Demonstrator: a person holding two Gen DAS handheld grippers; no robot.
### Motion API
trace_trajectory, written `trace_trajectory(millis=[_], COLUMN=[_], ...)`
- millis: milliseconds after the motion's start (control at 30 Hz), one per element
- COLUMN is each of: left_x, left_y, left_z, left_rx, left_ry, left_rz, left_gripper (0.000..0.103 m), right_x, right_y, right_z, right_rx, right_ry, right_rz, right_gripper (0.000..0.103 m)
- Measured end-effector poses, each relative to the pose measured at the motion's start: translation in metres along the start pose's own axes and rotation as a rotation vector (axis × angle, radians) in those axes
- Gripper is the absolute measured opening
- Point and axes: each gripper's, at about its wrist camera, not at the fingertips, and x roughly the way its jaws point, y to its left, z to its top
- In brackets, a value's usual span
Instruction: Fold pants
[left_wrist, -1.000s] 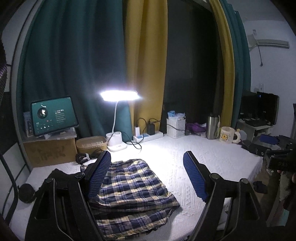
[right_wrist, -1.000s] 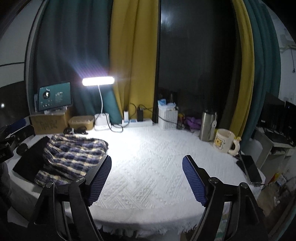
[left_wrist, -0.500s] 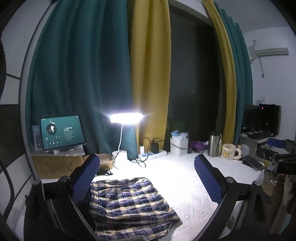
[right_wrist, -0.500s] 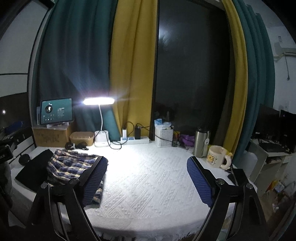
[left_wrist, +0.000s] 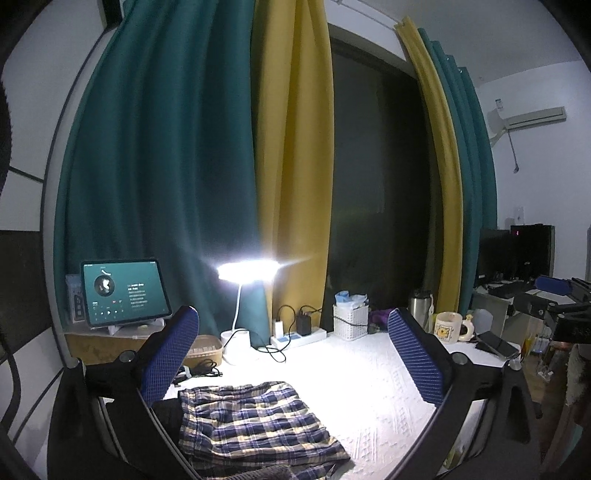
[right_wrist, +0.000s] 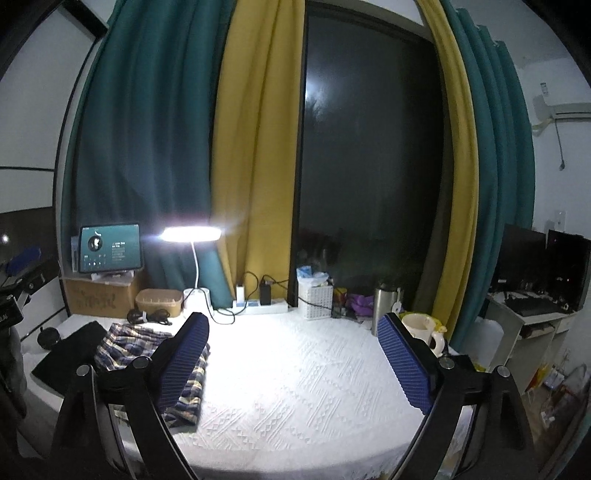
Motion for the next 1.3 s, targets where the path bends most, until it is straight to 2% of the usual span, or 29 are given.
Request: trace_trajectory(millis=[167, 300, 500, 800, 1300], left_x=[-0.004, -0.006, -0.007, -0.016, -0.013], left_y=[0.003, 0.005, 0.007, 0.017, 0.019], left_z=[0.003, 0.006, 0.009, 0.022, 0.019], left_rx=[-0.012, -0.012, -0.019, -0.054, -0.077], left_ry=[-0.010, -0.012, -0.013, -0.063, -0.018], left_rz=[0.004, 0.006, 0.005, 0.030, 0.018], left_gripper=[0.102, 0.102, 0.102, 0.102, 0.102], right_x=[-0.009, -0.015, -0.023, -0.034, -0.028], right_y=[0.003, 0.005, 0.003, 0.005, -0.001], right_z=[0.007, 0.013, 0.022, 0.034, 0.031], right_rx=[-0.007, -0.006, 0.029, 0.033, 0.065], right_ry=[-0.022, -0.036, -0.064, -0.096, -0.076], right_rz=[-0.002, -0.008, -0.034, -0.033, -0.035], right_gripper=[0.095, 0.103, 0.103, 0.103, 0.103])
